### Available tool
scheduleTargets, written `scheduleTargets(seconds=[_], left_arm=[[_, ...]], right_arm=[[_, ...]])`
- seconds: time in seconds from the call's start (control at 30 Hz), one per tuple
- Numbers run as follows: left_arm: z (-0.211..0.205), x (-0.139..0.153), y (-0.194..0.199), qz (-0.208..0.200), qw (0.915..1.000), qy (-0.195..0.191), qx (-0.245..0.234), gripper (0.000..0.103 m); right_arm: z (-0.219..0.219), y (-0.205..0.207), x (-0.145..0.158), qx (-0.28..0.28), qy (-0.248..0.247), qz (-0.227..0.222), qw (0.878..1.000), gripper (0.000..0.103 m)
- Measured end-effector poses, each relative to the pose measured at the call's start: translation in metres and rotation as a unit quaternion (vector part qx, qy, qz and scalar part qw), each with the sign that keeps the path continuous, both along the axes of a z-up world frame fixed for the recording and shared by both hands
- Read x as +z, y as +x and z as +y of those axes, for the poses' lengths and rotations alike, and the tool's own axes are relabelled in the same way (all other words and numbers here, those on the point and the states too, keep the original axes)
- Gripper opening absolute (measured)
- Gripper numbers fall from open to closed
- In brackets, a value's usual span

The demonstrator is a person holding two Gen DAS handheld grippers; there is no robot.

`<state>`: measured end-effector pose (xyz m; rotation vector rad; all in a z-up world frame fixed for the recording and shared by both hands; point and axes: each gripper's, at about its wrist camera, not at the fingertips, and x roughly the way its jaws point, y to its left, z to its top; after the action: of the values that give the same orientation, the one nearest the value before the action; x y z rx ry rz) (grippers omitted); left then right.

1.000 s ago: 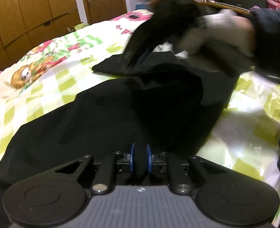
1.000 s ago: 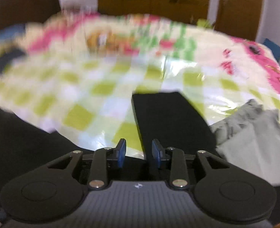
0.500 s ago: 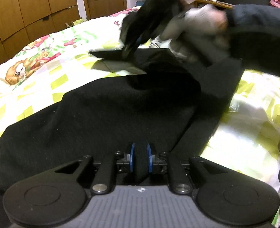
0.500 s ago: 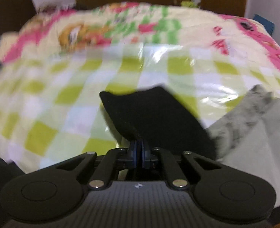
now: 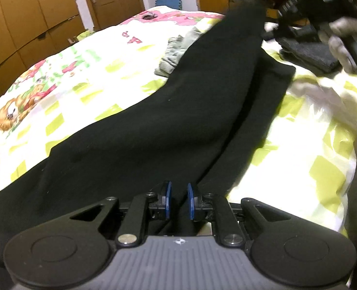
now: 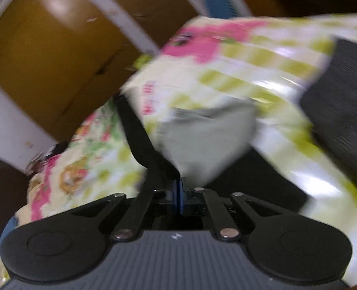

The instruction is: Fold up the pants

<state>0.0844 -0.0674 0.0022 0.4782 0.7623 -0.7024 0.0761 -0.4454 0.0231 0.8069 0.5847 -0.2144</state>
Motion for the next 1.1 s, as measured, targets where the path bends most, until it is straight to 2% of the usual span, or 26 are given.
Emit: scheduleTargets(seconds=[0.1,0.17,0.2,0.27,0.3,0.37,0.4,0.43,0.53,0.6,0.73,0.87,0.93,1.0,1.1], left_arm=[[-0.009,-0.002,0.000,0.002,1.0000,0.007,-0.004,0.031],[-0.014,-0.004,-0.001,-0.001,0.9999,0.011,-0.004,0.035],[-0.015,-0.004,-0.003,-0.007,0.9999,0.015,-0.002,0.036],[-0.013,-0.005,-0.008,-0.020,0.9996,0.022,0.004,0.036],[-0.009,-0.004,-0.011,-0.026,0.9994,0.023,0.009,0.037],[0.000,-0.005,-0.015,-0.036,0.9987,0.027,0.024,0.040],[0.005,-0.007,-0.016,-0.038,0.9983,0.032,0.031,0.041],[0.010,-0.009,-0.016,-0.039,0.9977,0.039,0.039,0.041],[0.017,-0.013,-0.019,-0.047,0.9965,0.052,0.045,0.041],[0.016,-0.018,-0.024,-0.066,0.9950,0.066,0.038,0.041],[0.003,-0.030,-0.021,-0.097,0.9906,0.091,0.032,0.041],[-0.002,-0.034,-0.027,-0.113,0.9877,0.108,0.008,0.037],[-0.003,-0.034,-0.028,-0.115,0.9869,0.113,0.001,0.036],[-0.005,-0.035,-0.023,-0.115,0.9876,0.107,0.013,0.036],[-0.011,-0.031,-0.005,-0.097,0.9917,0.075,0.038,0.032]], right_arm=[[-0.010,-0.012,-0.017,-0.015,0.022,0.003,1.000,0.002],[-0.014,-0.012,-0.023,-0.006,0.054,0.005,0.998,0.005],[-0.012,-0.012,-0.023,-0.003,0.049,0.012,0.999,0.007],[0.008,-0.009,-0.011,0.045,-0.044,0.013,0.998,0.007],[0.025,-0.007,-0.004,0.078,-0.099,0.018,0.992,0.008],[0.058,0.000,0.001,0.168,-0.178,0.025,0.969,0.008],[0.078,0.003,0.001,0.205,-0.226,0.030,0.952,0.011],[0.096,0.005,0.001,0.234,-0.273,0.034,0.933,0.019],[0.147,0.003,-0.008,0.312,-0.412,0.028,0.856,0.035],[0.165,0.001,-0.011,0.341,-0.447,0.027,0.826,0.035],[0.177,0.004,-0.021,0.379,-0.456,0.032,0.804,0.036],[0.185,-0.003,-0.030,0.405,-0.496,0.032,0.768,0.036],[0.188,-0.007,-0.036,0.410,-0.518,0.024,0.750,0.044],[0.189,-0.006,-0.042,0.415,-0.526,0.024,0.742,0.045],[0.190,0.003,-0.049,0.411,-0.538,0.026,0.736,0.045]])
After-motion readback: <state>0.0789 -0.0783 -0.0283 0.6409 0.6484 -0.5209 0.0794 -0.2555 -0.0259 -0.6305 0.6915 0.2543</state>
